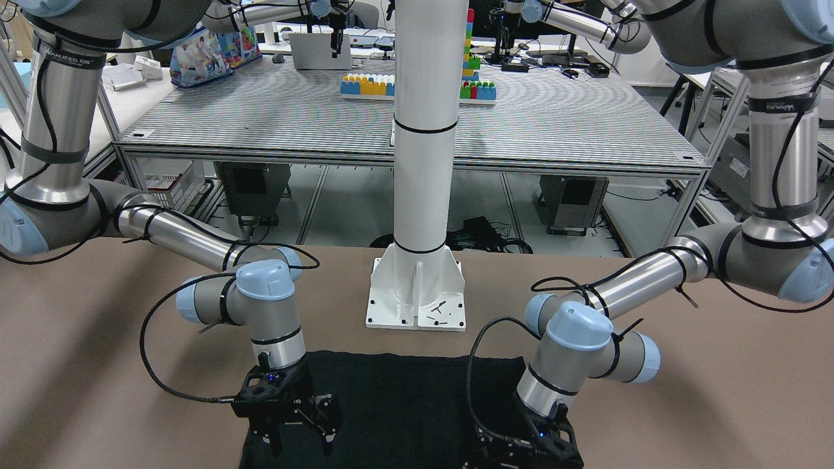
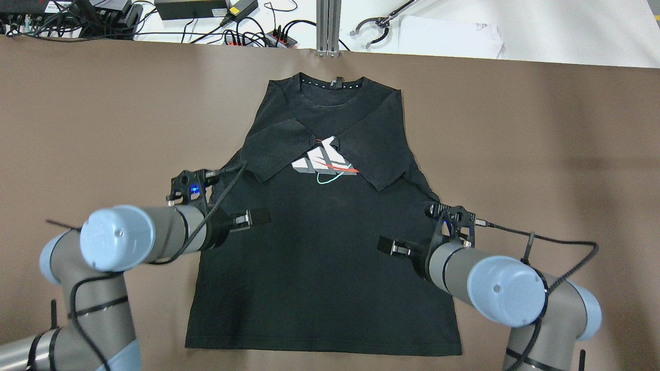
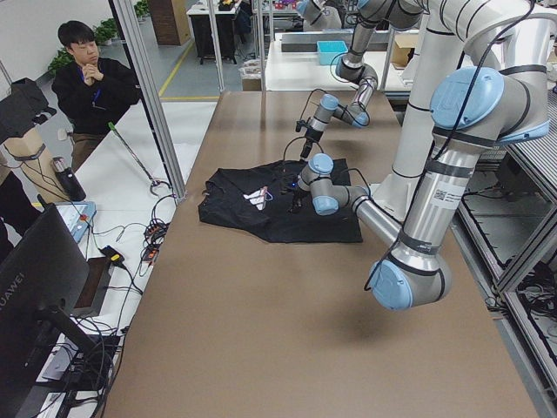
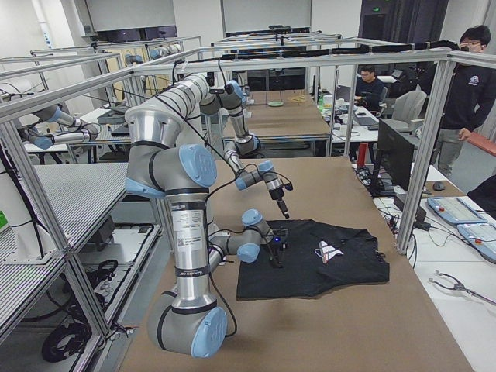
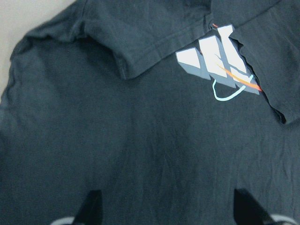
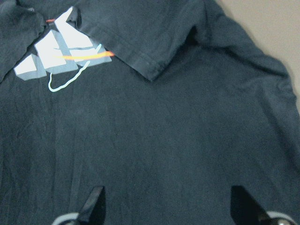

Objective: Fold clothes
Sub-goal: 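Move both grippers to the hem corners nearest the robot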

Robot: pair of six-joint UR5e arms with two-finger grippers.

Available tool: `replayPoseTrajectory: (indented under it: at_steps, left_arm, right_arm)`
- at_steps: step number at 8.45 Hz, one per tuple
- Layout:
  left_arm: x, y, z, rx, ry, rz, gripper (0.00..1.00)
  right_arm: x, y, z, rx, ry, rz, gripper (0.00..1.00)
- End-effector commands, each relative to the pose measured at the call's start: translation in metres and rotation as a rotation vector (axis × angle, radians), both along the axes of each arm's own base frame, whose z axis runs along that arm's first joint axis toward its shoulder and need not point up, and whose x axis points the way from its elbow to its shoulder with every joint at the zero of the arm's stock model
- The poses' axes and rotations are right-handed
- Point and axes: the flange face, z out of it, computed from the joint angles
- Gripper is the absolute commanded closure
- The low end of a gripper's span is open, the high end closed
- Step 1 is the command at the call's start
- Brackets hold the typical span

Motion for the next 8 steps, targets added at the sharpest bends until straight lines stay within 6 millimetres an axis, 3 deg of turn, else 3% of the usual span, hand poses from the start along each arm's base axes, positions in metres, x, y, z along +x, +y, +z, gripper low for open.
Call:
replayPoseTrajectory:
  at_steps: [1,2,3,4,7,8]
  left_arm:
    - [0.008,0.099,0.021,-0.073,0.034,-0.019,0.00]
    - [0.012,0.122,0.020,-0.103,0.051,0.010,0.00]
    - [0.001,0.144,0.026,-0.109,0.047,0.037,0.00]
    - [-0.013,0.163,0.040,-0.125,0.028,0.062,0.00]
    - [-0.019,0.208,0.098,-0.136,0.010,0.095,0.00]
    - [-0.025,0.210,0.121,-0.137,-0.008,0.097,0.00]
  right_arm:
    - [-0.007,0.076,0.015,-0.101,-0.079,0.051,0.06]
    - [-0.004,0.104,0.032,-0.064,-0.141,0.049,0.06]
    - [0.011,0.129,0.059,-0.063,-0.211,0.043,0.08]
    - [0.023,0.139,0.079,-0.082,-0.222,0.046,0.09]
    - [0.033,0.140,0.095,-0.091,-0.191,0.060,0.07]
    - [0.033,0.140,0.096,-0.091,-0.191,0.060,0.06]
